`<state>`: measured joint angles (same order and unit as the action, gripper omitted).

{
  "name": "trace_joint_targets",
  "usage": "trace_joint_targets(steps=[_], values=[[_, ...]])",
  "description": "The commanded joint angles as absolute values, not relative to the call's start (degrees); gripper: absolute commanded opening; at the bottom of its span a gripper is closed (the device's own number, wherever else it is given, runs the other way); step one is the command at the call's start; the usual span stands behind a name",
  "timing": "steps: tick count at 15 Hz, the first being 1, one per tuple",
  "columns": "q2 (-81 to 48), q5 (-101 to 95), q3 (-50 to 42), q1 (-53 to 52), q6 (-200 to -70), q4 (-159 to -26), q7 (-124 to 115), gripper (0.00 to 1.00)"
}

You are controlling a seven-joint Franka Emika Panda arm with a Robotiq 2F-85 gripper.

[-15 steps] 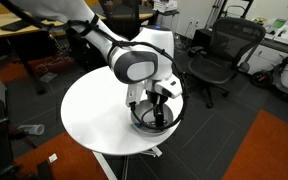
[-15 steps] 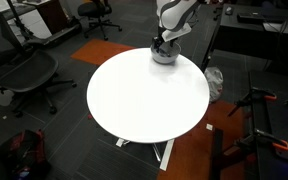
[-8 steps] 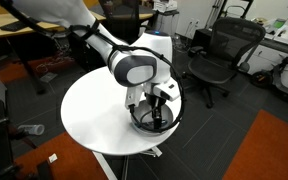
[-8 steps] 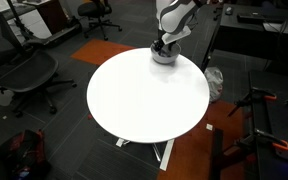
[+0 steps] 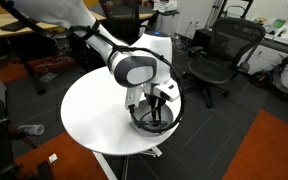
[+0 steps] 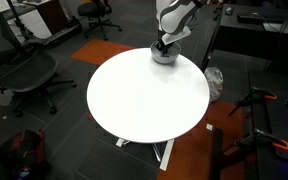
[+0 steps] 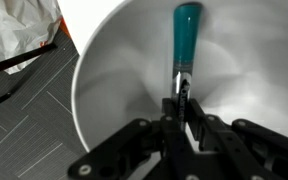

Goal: Take the marker out of the bowl and put it on the table

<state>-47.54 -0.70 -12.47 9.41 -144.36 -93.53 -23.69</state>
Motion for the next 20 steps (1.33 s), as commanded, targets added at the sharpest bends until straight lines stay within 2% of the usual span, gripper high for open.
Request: trace_joint_targets(steps=[1, 12, 20], values=[[-47.15, 1.35, -12.05, 9.89, -144.34, -93.21, -20.99, 0.05], [-33.86, -0.19, -13.50, 7.24, -148.99, -102.95, -22.17, 0.05], [-17.78, -3.73, -14.42, 1.48, -153.53, -119.11, -25.26, 0.05]])
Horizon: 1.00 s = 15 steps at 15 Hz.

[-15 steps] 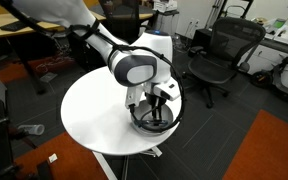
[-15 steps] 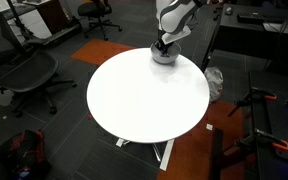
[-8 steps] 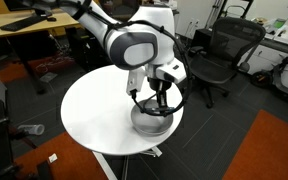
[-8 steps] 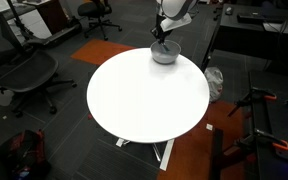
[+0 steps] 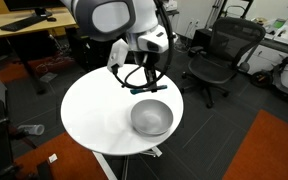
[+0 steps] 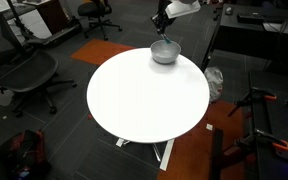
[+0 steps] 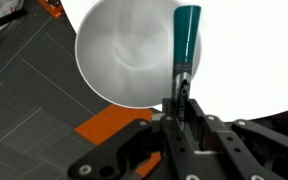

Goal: Take the marker out of the bowl and put it on the table

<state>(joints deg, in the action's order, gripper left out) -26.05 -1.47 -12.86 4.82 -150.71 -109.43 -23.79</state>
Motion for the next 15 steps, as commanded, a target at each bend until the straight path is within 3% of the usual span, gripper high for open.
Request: trace_joint_targets(steps=[1, 7, 15], values=[[-15.53, -5.05, -14.92, 0.23, -154.20, -121.82, -26.45, 0.05], [-4.60, -21.64, -17.52, -5.62, -153.53, -134.23, -45.53, 0.05], [2.85, -27.95, -8.01, -1.49, -148.84, -143.23, -57.81, 0.05]])
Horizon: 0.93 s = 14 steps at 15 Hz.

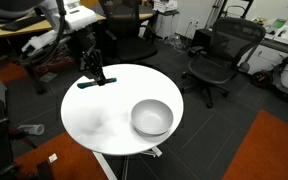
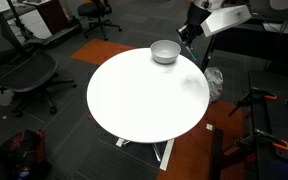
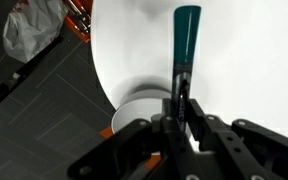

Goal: Take the marker out of the bowl and put it on the table

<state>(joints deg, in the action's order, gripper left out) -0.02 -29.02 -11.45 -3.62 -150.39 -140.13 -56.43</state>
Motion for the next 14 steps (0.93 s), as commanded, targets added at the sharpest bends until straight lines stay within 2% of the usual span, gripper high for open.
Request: trace_joint_targets(steps=[1, 14], values=[[2.39, -27.29, -7.16, -1.09, -149.13, -143.63, -57.88, 0.05], [-9.25, -19.52, -7.00, 0.54, -158.36, -144.71, -56.50, 0.05]])
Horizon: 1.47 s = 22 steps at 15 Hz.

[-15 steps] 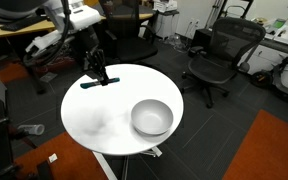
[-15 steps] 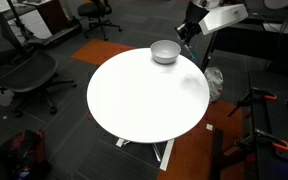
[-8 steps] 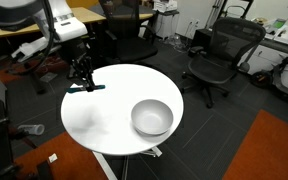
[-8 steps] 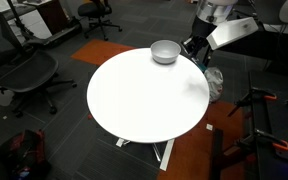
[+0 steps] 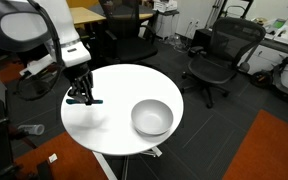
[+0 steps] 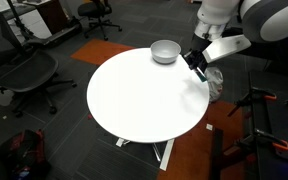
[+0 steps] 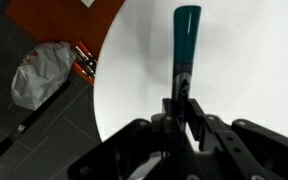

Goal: Take the marker out of the bowl and put it on the table

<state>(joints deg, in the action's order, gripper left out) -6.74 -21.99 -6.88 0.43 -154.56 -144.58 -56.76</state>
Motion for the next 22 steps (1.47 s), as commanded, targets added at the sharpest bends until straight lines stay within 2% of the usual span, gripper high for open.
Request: trace_joint_targets(steps=[1, 13, 14, 15, 16, 22], values=[[-10.49, -18.84, -7.25, 0.28, -159.84, -144.68, -56.51, 0.05], [-19.74, -11.54, -11.72, -4.43, -166.56, -142.49, -54.86, 0.05], [-20.05, -11.64, -12.37, -5.12, -166.43, -142.16, -55.16, 0.44], [-20.19, -11.10, -12.30, -5.19, -166.49, -141.95, -54.93, 0.44], [-20.28, -11.05, -12.68, -5.62, -166.33, -141.75, -54.98, 0.50], [-17.39, -11.38, -14.47, -7.93, -165.50, -141.73, -55.44, 0.95]])
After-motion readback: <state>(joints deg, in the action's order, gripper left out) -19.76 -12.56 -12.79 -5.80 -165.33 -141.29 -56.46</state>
